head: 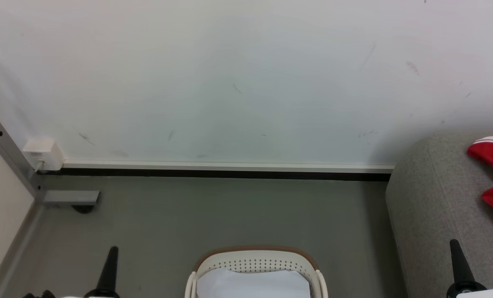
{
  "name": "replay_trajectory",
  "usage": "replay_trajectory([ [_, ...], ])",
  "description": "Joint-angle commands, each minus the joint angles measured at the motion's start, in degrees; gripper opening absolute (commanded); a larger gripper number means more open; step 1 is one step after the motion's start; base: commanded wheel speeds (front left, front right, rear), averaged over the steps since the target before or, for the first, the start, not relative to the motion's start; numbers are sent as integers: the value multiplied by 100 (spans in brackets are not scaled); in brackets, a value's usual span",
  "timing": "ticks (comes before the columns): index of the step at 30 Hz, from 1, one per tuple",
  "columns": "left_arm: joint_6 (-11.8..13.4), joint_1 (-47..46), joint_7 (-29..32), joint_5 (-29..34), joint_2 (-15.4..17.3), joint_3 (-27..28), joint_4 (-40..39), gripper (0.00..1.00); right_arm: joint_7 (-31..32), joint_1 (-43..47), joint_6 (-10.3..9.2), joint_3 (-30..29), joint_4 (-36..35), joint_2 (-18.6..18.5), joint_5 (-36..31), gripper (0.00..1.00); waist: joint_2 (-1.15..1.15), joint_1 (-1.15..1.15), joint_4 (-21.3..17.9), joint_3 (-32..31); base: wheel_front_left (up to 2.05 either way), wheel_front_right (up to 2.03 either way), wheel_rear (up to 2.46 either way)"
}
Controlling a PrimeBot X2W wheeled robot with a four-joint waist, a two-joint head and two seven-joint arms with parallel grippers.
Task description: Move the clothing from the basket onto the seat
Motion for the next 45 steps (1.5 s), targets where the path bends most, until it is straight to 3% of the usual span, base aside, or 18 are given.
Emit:
replay_trajectory([
  [1,-39,-114,23,-168,23,26,-35,0,37,-131,-8,-14,-66,-70,131,0,0,0,0,3,0,0,0],
  [45,-130,-527,552,-2064,-25,197,23,0,563,-405,-13,-116,-89,-75,2207,0,0,-1,-6,190,0,0,0],
])
